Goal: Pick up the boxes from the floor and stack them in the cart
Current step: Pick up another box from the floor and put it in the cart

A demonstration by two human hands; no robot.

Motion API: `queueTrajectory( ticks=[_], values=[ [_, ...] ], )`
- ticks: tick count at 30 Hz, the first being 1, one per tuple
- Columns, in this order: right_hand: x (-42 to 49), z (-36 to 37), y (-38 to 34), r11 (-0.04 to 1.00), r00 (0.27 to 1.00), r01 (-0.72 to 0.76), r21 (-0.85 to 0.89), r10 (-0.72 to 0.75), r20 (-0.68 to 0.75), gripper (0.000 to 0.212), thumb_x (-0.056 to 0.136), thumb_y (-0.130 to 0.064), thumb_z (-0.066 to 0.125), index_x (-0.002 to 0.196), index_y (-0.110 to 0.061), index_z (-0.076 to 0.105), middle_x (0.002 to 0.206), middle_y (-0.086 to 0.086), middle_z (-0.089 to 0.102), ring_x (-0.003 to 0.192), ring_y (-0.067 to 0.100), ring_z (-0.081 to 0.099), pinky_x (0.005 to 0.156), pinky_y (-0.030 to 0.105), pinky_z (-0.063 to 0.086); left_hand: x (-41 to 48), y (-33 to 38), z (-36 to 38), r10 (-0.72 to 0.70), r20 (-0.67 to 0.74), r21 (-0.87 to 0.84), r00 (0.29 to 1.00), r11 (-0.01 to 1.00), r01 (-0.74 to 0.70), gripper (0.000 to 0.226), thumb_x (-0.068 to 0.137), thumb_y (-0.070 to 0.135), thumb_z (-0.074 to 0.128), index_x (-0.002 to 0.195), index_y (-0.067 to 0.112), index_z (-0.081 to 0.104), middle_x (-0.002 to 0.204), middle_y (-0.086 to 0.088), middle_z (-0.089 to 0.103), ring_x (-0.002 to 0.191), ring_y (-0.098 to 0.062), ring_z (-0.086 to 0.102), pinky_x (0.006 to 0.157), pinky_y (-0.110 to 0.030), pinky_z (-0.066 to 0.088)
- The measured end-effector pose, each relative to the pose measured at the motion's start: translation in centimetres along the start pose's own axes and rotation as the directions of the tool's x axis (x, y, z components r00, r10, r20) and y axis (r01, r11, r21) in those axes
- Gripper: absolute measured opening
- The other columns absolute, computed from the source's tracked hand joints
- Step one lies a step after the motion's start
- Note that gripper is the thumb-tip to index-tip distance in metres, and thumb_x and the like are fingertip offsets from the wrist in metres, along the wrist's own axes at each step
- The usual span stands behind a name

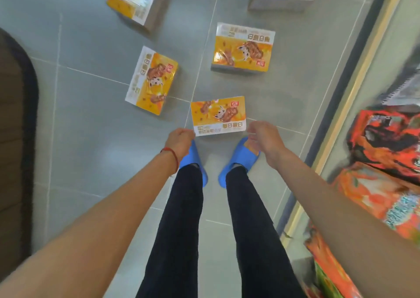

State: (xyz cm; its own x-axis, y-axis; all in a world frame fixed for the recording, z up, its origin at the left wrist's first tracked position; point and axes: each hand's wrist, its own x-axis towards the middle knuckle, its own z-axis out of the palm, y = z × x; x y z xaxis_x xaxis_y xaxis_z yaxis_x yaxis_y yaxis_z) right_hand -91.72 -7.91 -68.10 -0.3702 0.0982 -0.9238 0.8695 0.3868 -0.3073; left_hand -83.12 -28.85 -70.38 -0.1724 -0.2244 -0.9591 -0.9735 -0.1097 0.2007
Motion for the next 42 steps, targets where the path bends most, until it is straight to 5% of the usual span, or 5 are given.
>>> queueTrajectory(
  ticks=[12, 19, 32, 36, 42],
  values=[
    [27.6, 6.1, 5.2, 0.994, 0.95, 0.082, -0.068, -0.098, -0.296, 0.034, 0.096, -0.046, 0.06, 0.112, -0.016, 0.063, 0.107, -0.004, 0.061, 0.101, 0.017, 0.057, 0.084, 0.028, 0.04, 27.3, -1.8, 5.2, 0.023, -0.138, -0.234, 0.99, 0.971, -0.055, 0.03, 0.099, 0.04, 0.054, 0.073, 0.025, 0.053, 0.059, 0.007, 0.064, 0.074, -0.01, 0.05, 0.07, -0.031, 0.039],
    [32.9, 7.6, 5.2, 0.998, 0.956, 0.016, -0.06, -0.033, -0.293, 0.051, 0.089, -0.057, 0.054, 0.106, -0.011, 0.068, 0.102, 0.005, 0.069, 0.094, 0.026, 0.063, 0.078, 0.037, 0.04, 39.9, -5.9, 7.3, -0.051, -0.151, -0.368, 0.987, 0.93, -0.009, 0.079, 0.048, 0.075, 0.073, 0.105, 0.02, 0.073, 0.106, -0.01, 0.074, 0.09, -0.032, 0.074, 0.087, -0.056, 0.058],
    [21.0, 5.5, 2.3, 0.977, 0.968, 0.196, 0.082, -0.179, -0.176, 0.024, 0.098, -0.026, 0.05, 0.116, -0.028, 0.066, 0.092, -0.008, 0.072, 0.072, 0.001, 0.07, 0.062, 0.019, 0.05, 21.3, 0.4, 4.1, 0.05, -0.077, -0.614, 0.996, 0.784, -0.086, 0.065, 0.067, 0.022, 0.066, 0.13, 0.016, 0.053, 0.103, -0.015, 0.071, 0.09, -0.034, 0.07, 0.086, -0.053, 0.056],
    [12.6, 4.5, 0.3, 0.961, 0.977, 0.204, 0.187, -0.189, -0.099, 0.029, 0.088, -0.026, 0.048, 0.102, -0.037, 0.07, 0.103, 0.005, 0.076, 0.094, 0.023, 0.075, 0.086, 0.045, 0.058, 13.6, 2.2, 1.0, 0.155, -0.016, -0.626, 0.988, 0.769, -0.131, 0.045, 0.067, 0.015, 0.061, 0.111, 0.016, 0.062, 0.105, -0.018, 0.07, 0.098, -0.039, 0.068, 0.089, -0.054, 0.054],
    [-1.5, 2.6, -2.4, 0.936, 0.965, 0.263, 0.235, -0.251, -0.079, 0.048, 0.079, -0.02, 0.046, 0.124, -0.022, 0.064, 0.109, 0.003, 0.073, 0.093, 0.019, 0.07, 0.076, 0.034, 0.055, -0.3, 4.0, -3.9, 0.292, -0.037, -0.598, 0.956, 0.759, -0.255, 0.059, 0.072, 0.007, 0.056, 0.131, 0.016, 0.056, 0.108, -0.008, 0.068, 0.097, -0.027, 0.067, 0.073, -0.036, 0.055]
  ],
)
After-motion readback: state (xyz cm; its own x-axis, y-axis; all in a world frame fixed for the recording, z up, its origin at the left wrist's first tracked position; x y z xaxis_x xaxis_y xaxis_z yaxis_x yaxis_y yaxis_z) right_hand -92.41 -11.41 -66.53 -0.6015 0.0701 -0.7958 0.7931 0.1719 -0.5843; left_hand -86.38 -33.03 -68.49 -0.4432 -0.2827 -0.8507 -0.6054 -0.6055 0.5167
